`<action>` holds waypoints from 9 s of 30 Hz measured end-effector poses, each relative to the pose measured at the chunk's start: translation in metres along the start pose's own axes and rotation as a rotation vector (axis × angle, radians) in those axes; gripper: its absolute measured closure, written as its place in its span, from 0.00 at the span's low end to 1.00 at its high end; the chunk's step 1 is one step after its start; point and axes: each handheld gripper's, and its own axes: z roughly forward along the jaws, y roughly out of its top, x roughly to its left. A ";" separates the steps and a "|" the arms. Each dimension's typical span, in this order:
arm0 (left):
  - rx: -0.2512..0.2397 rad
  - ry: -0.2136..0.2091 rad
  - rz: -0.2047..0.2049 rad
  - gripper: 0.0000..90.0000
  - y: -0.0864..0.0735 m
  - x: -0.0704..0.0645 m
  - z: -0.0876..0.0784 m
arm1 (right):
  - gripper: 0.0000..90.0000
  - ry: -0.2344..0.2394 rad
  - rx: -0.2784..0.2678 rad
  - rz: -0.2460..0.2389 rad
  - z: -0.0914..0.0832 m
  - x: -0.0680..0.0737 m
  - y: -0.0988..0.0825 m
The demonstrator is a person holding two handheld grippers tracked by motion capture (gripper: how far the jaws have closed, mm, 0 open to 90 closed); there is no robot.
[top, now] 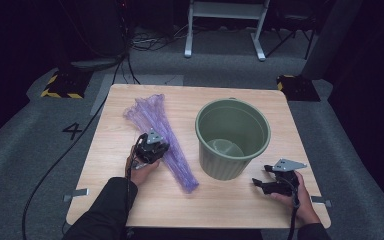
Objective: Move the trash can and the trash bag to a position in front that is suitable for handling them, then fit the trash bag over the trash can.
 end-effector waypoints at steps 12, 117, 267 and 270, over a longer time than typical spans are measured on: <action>-0.046 0.004 -0.010 0.97 0.003 0.000 -0.009 | 0.26 0.001 0.000 0.000 0.000 0.000 0.000; -0.421 0.012 -0.043 0.98 0.108 0.019 -0.101 | 0.26 -0.005 -0.001 0.006 0.000 0.001 0.000; -0.480 -0.219 0.165 0.31 0.113 -0.104 -0.089 | 1.00 0.029 -0.262 -0.268 -0.055 0.081 0.181; -0.479 -0.212 0.138 0.27 0.108 -0.091 -0.097 | 1.00 0.030 -0.268 -0.274 -0.057 0.080 0.180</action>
